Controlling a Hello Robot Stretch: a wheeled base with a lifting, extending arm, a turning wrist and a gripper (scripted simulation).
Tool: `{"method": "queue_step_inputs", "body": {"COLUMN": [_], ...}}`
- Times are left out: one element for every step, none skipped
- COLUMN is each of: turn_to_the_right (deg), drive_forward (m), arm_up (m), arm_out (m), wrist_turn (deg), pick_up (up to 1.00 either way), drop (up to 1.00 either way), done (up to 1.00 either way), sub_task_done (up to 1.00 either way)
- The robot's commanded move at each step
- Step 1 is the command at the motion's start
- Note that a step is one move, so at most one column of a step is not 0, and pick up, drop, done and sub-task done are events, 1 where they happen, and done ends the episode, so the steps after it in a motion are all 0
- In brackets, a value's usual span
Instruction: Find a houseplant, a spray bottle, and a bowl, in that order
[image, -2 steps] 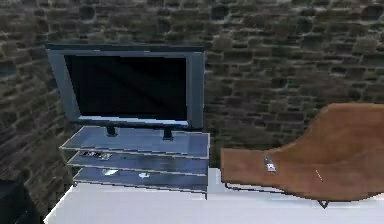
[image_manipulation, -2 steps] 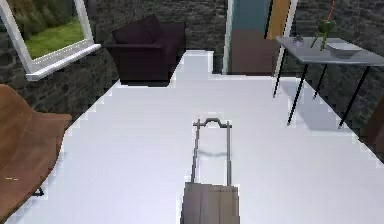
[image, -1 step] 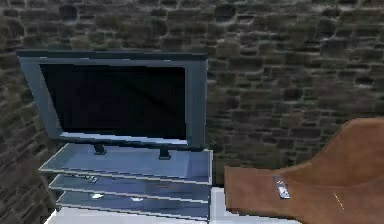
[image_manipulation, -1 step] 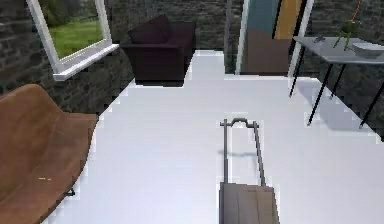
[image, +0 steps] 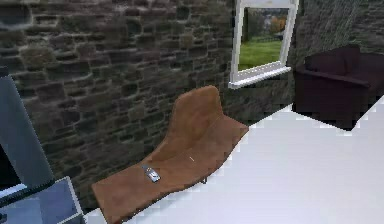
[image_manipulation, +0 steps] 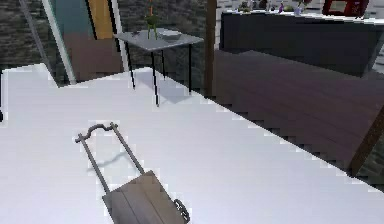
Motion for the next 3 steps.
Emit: {"method": "queue_step_inputs", "body": {"turn_to_the_right": [3.0, -45.0, -45.0], "drive_forward": [0.00, 0.00, 0.00], "arm_up": [0.00, 0.00, 0.00], "arm_out": [0.00, 0.00, 0.00], "wrist_turn": [0.0, 0.0, 0.0], "pick_up": [0.00, 0.00, 0.00], "drop": [0.00, 0.00, 0.00], "done": [0.00, 0.00, 0.00], "sub_task_done": [0.00, 0.00, 0.00]}}
